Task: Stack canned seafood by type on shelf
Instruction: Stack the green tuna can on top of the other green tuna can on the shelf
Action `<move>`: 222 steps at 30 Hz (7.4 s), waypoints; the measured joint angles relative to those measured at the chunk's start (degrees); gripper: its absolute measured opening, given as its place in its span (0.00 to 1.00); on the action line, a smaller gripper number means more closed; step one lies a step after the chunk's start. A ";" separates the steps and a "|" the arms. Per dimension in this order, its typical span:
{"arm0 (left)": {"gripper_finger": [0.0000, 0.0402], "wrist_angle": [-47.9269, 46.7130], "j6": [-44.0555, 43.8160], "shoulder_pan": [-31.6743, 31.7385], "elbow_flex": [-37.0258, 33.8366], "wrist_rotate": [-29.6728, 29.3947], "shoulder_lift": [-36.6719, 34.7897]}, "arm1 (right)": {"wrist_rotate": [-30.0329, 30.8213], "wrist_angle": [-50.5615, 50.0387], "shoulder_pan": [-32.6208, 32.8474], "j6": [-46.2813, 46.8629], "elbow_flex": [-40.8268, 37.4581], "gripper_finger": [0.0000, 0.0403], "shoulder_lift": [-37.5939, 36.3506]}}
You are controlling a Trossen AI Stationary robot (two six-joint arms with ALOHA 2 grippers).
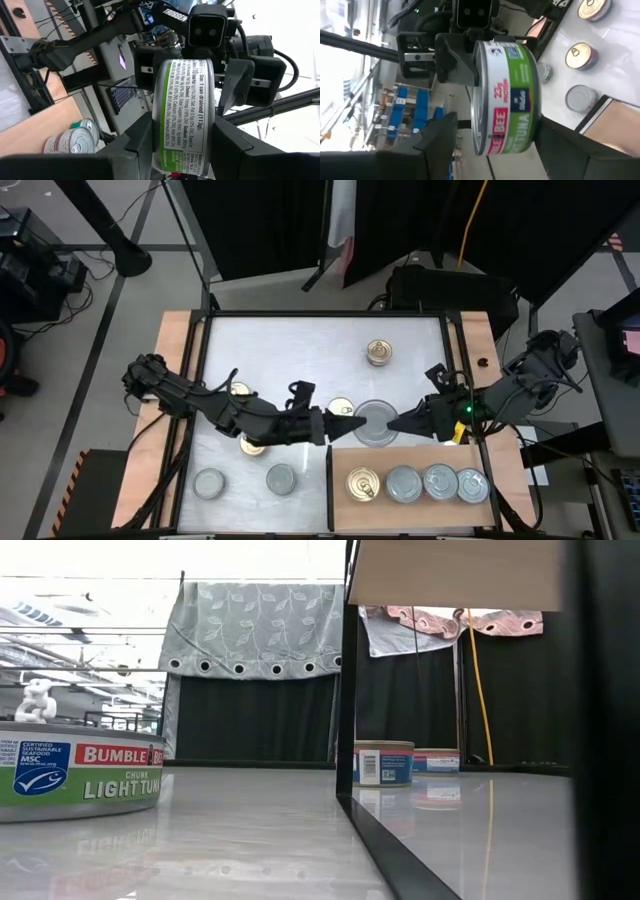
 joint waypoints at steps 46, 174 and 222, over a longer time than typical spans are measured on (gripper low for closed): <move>0.75 5.88 14.00 0.83 0.00 -7.93 -2.03 | -34.85 -11.67 5.53 -26.03 -17.13 0.33 -4.11; 0.02 -66.55 -35.87 -15.20 -3.30 29.12 20.31 | 1.36 -43.05 -1.53 -29.35 0.37 0.62 -13.33; 0.00 -63.78 -34.99 -13.42 -9.13 32.09 17.35 | 1.29 -43.53 -1.53 -31.82 0.37 0.62 -13.33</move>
